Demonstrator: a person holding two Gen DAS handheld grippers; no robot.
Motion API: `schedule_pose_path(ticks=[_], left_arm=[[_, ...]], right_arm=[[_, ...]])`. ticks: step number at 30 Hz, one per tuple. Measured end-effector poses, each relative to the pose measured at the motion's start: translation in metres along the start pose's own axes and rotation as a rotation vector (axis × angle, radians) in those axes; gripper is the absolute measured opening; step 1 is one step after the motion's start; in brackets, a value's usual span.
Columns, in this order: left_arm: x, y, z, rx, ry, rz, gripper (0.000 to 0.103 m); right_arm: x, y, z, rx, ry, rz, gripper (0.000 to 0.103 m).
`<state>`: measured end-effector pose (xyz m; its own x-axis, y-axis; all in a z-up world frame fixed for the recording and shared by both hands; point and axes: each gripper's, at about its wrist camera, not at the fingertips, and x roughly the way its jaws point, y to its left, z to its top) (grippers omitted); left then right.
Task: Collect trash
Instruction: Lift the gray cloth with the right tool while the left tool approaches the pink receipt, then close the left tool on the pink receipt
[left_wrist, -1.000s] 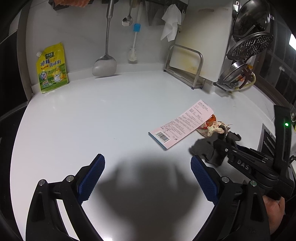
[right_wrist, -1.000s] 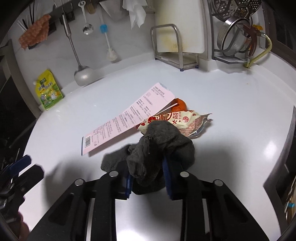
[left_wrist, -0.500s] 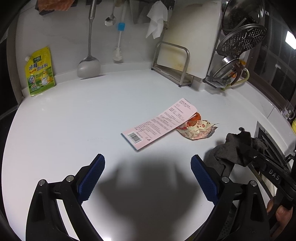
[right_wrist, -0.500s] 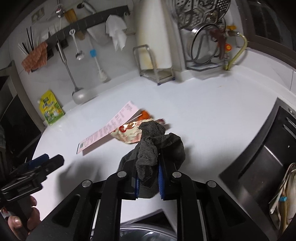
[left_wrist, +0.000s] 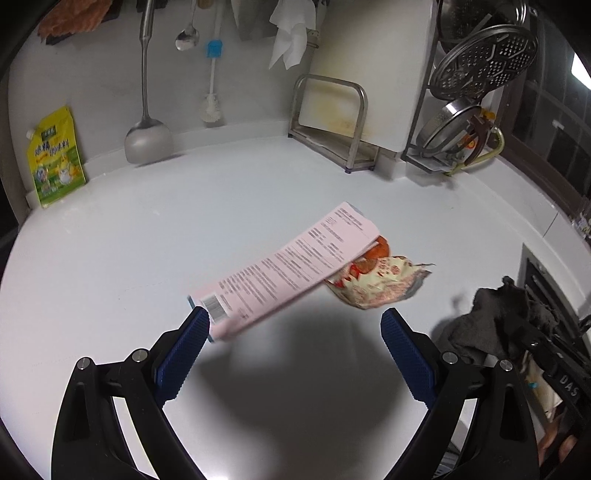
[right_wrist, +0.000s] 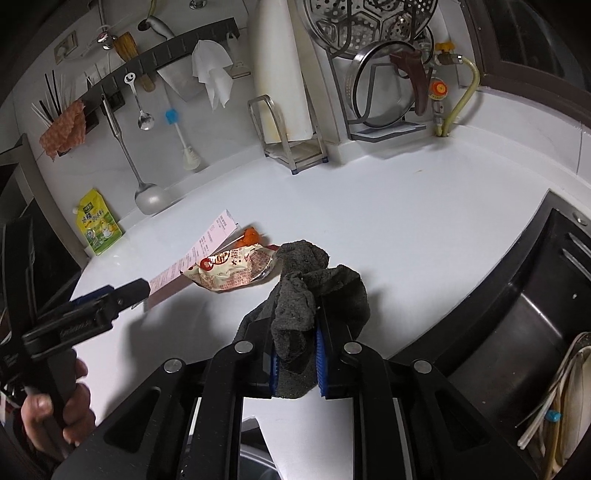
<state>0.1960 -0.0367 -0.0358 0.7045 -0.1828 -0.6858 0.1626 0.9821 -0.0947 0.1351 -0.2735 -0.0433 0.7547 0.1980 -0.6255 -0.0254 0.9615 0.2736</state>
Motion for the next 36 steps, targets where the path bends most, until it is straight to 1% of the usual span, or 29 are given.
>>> schedule_pose_path(ticks=[6, 11, 13, 17, 21, 24, 28, 31, 33, 34, 36], left_arm=[[0.011, 0.020, 0.011, 0.080, 0.011, 0.027, 0.092], [0.031, 0.032, 0.021, 0.126, 0.044, -0.009, 0.092], [0.041, 0.034, 0.022, 0.133, 0.073, -0.031, 0.092], [0.056, 0.034, 0.021, 0.163, 0.117, -0.049, 0.092], [0.065, 0.033, 0.022, 0.166, 0.144, -0.076, 0.092], [0.076, 0.031, 0.024, 0.179, 0.170, -0.068, 0.092], [0.089, 0.027, 0.025, 0.192, 0.215, -0.077, 0.092], [0.093, 0.022, 0.026, 0.219, 0.221, -0.068, 0.092], [0.096, 0.019, 0.027, 0.231, 0.221, -0.068, 0.091], [0.096, 0.018, 0.028, 0.234, 0.218, -0.072, 0.088], [0.097, 0.016, 0.030, 0.243, 0.209, -0.076, 0.078]], right_arm=[[0.004, -0.005, 0.000, 0.014, 0.006, 0.028, 0.015], [0.006, -0.001, 0.000, 0.018, 0.015, 0.038, 0.015], [0.006, 0.002, 0.001, 0.013, 0.017, 0.037, 0.015], [0.008, 0.003, 0.002, 0.018, 0.023, 0.040, 0.015], [0.008, 0.004, 0.003, 0.027, 0.020, 0.047, 0.015], [0.008, 0.005, 0.003, 0.028, 0.019, 0.050, 0.015], [0.008, 0.004, 0.003, 0.032, 0.020, 0.053, 0.015], [0.009, 0.004, 0.004, 0.034, 0.022, 0.051, 0.015], [0.009, 0.004, 0.003, 0.034, 0.023, 0.049, 0.015], [0.010, 0.004, 0.003, 0.034, 0.024, 0.049, 0.015], [0.010, 0.004, 0.003, 0.033, 0.024, 0.047, 0.015]])
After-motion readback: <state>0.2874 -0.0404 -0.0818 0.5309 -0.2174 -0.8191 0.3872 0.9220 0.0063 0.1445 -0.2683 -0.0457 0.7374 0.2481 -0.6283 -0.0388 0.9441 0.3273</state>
